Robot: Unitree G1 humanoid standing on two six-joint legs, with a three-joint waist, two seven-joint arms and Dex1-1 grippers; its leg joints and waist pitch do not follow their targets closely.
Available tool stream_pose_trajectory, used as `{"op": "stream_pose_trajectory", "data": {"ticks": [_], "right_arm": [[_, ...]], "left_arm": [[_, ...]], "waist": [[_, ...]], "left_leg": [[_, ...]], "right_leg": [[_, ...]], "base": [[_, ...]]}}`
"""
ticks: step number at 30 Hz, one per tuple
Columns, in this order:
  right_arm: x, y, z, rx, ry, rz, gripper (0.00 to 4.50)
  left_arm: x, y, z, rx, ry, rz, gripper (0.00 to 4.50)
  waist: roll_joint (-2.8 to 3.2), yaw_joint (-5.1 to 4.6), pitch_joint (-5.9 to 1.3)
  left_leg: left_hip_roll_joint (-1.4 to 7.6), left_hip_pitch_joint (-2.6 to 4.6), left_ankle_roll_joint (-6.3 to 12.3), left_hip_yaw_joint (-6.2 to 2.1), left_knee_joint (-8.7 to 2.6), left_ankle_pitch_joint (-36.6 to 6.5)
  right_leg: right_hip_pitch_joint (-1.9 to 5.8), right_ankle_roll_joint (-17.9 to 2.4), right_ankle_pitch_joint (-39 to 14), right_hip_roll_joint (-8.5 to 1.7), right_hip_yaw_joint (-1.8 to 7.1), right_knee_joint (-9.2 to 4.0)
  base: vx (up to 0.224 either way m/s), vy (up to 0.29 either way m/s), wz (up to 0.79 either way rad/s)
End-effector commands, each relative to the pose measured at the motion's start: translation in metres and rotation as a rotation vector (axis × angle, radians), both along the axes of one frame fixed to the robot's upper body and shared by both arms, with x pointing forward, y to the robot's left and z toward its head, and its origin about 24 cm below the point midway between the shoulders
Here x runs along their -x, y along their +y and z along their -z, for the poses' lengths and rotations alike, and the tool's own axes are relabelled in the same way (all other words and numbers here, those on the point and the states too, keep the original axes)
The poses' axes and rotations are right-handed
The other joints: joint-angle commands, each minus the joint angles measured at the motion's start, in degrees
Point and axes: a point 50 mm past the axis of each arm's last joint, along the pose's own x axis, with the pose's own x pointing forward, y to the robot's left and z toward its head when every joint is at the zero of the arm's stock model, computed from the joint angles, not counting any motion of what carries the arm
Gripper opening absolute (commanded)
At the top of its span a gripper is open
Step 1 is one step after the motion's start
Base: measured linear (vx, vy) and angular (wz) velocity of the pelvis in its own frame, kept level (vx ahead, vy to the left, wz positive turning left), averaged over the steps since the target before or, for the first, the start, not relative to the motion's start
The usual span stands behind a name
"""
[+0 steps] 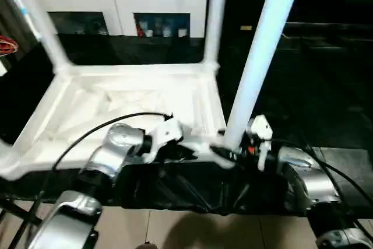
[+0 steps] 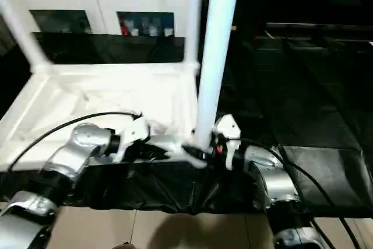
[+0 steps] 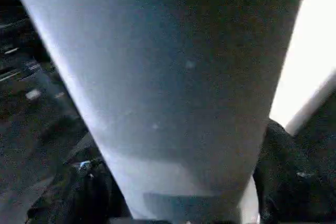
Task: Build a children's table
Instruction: Rotate leg to tighten
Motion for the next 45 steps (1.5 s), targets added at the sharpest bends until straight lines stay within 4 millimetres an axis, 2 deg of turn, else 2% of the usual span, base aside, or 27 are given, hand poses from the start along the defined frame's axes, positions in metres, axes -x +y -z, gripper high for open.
{"op": "stream_pose_trajectory", "data": {"ticks": [1, 4, 5, 7, 8, 10, 12, 13, 14, 22, 29, 33, 35, 37, 39, 42, 43, 45], "right_arm": [[0.003, 0.049, 0.010, 0.008, 0.026, -0.077, 2.67], [-0.001, 0.062, 0.017, 0.036, 0.054, 0.012, 2.67], [-0.006, 0.069, 0.020, 0.061, 0.065, 0.095, 2.67], [-0.008, 0.073, 0.022, 0.076, 0.069, 0.140, 2.67], [-0.012, 0.075, 0.023, 0.064, 0.088, 0.192, 2.67], [-0.015, 0.079, 0.023, 0.046, 0.098, 0.236, 2.67], [-0.017, 0.079, 0.021, 0.051, 0.067, 0.239, 2.67], [-0.017, 0.079, 0.020, 0.039, 0.059, 0.225, 2.67], [-0.016, 0.077, 0.018, 0.019, 0.051, 0.201, 3.23], [-0.008, 0.054, 0.012, 0.017, -0.004, 0.026, 3.84], [0.006, 0.026, 0.002, 0.037, -0.035, -0.206, 3.84], [0.013, 0.012, -0.002, 0.072, -0.032, -0.329, 3.84], [0.020, 0.001, -0.004, 0.106, -0.016, -0.424, 3.84], [0.023, -0.002, -0.005, 0.110, 0.000, -0.459, 3.84], [0.025, -0.005, -0.006, 0.111, 0.012, -0.499, 3.84], [0.028, -0.007, -0.009, 0.115, 0.027, -0.551, 3.84], [0.028, -0.007, -0.009, 0.112, 0.031, -0.558, 3.59], [0.028, -0.007, -0.010, 0.104, 0.038, -0.567, 3.45]], "left_arm": [[-0.010, -0.035, -0.011, 0.058, -0.067, -0.069, 0.00], [-0.016, -0.045, -0.013, 0.067, -0.091, -0.145, 0.00], [-0.020, -0.051, -0.015, 0.073, -0.111, -0.201, 0.00], [-0.021, -0.053, -0.015, 0.075, -0.120, -0.230, 0.00], [-0.022, -0.056, -0.016, 0.077, -0.126, -0.250, 0.00], [-0.023, -0.061, -0.016, 0.084, -0.140, -0.267, 0.00], [-0.021, -0.063, -0.016, 0.093, -0.146, -0.258, 0.00], [-0.020, -0.063, -0.016, 0.098, -0.144, -0.247, 0.00], [-0.019, -0.062, -0.016, 0.105, -0.141, -0.230, 0.00], [-0.012, -0.042, -0.012, 0.113, -0.063, -0.133, 0.00], [-0.005, -0.020, -0.008, 0.080, 0.037, -0.022, 0.00], [0.000, -0.008, -0.007, 0.045, 0.075, 0.043, 0.00], [0.006, 0.001, -0.007, 0.025, 0.118, 0.118, 0.00], [0.009, 0.006, -0.008, 0.020, 0.135, 0.148, 0.00], [0.010, 0.010, -0.009, 0.017, 0.148, 0.168, 0.00], [0.012, 0.015, -0.011, 0.017, 0.168, 0.192, 0.00], [0.013, 0.016, -0.012, 0.020, 0.176, 0.204, 0.00], [0.015, 0.017, -0.013, 0.024, 0.195, 0.220, 0.00]], "waist": [[-0.67, -0.09, -2.98], [-0.60, -0.28, -2.94], [-0.40, -0.45, -2.89], [-0.50, -0.71, -2.85], [-0.57, -0.70, -2.87], [-0.27, -0.76, -2.94], [-0.47, -0.67, -3.02], [-0.37, -0.64, -3.09], [-0.39, -0.62, -3.09], [-0.32, -0.41, -3.23], [-0.34, -0.02, -3.17], [-0.25, 0.12, -3.17], [-0.59, 0.13, -3.13], [-0.64, 0.22, -3.09], [-0.54, 0.34, -3.12], [-0.70, 0.45, -3.07], [-0.73, 0.51, -3.04], [-0.83, 0.63, -3.06]], "left_leg": [[1.70, -0.20, 1.93, -0.55, -3.90, -13.08], [1.65, -0.26, 2.00, -0.49, -3.88, -12.60], [1.61, -0.20, 1.49, -0.57, -3.94, -13.08], [1.49, -0.02, 1.03, -0.59, -3.99, -13.84], [1.43, -0.01, 1.34, -0.51, -3.93, -14.03], [1.50, -0.08, 1.48, -0.62, -4.00, -14.25], [1.47, -0.28, 2.25, -0.53, -3.90, -13.27], [1.47, -0.32, 2.65, -0.48, -3.86, -12.98], [1.47, -0.31, 2.79, -0.47, -3.85, -12.90], [1.62, -0.55, 4.46, -0.34, -3.62, -11.73], [1.82, -0.61, 5.89, -0.18, -3.43, -10.89], [2.01, -0.59, 5.80, -0.27, -3.46, -11.77], [2.06, -0.56, 5.62, -0.27, -3.50, -11.58], [2.15, -0.57, 6.02, -0.25, -3.51, -11.63], [2.17, -0.47, 5.81, -0.33, -3.51, -11.33], [2.18, -0.53, 5.70, -0.30, -3.47, -11.33], [2.18, -0.50, 5.57, -0.28, -3.52, -11.40], [2.20, -0.44, 5.26, -0.30, -3.53, -11.28]], "right_leg": [[2.72, -8.12, -20.16, -3.72, 2.78, -4.83], [2.78, -8.43, -19.09, -3.69, 2.80, -4.81], [2.73, -8.53, -19.60, -3.72, 2.73, -4.80], [2.70, -8.08, -21.50, -3.76, 2.67, -5.05], [2.71, -7.60, -22.19, -3.78, 2.76, -5.18], [2.64, -7.48, -22.38, -3.88, 2.79, -5.18], [2.82, -7.55, -19.92, -3.74, 2.85, -5.01], [2.83, -7.79, -18.77, -3.71, 2.85, -4.93], [2.83, -7.91, -18.35, -3.67, 2.85, -4.87], [3.15, -9.49, -14.62, -3.63, 2.80, -4.49], [3.12, -10.29, -14.03, -3.45, 2.69, -4.36], [3.01, -10.66, -14.82, -3.55, 2.68, -4.35], [3.00, -10.91, -14.65, -3.57, 2.69, -4.33], [3.00, -11.25, -14.20, -3.56, 2.72, -4.25], [2.97, -11.59, -13.69, -3.52, 2.69, -4.13], [3.03, -11.86, -13.63, -3.62, 2.71, -4.05], [3.02, -11.81, -14.07, -3.62, 2.74, -4.13], [3.05, -11.95, -14.01, -3.68, 2.76, -4.06]], "base": [[0.000, 0.000, 0.00], [0.000, 0.000, 0.00], [0.000, 0.000, 0.00], [0.000, 0.000, 0.00], [0.000, 0.000, 0.00], [0.000, 0.000, 0.00], [0.000, 0.000, 0.00], [0.000, 0.000, 0.00], [0.000, 0.000, 0.00], [0.000, 0.000, 0.00], [0.000, 0.000, 0.00], [0.000, 0.000, 0.00], [0.000, 0.000, 0.00], [0.000, 0.000, 0.00], [0.000, 0.000, 0.00], [0.000, 0.000, 0.00], [0.000, 0.000, 0.00], [0.000, 0.000, 0.00]]}}
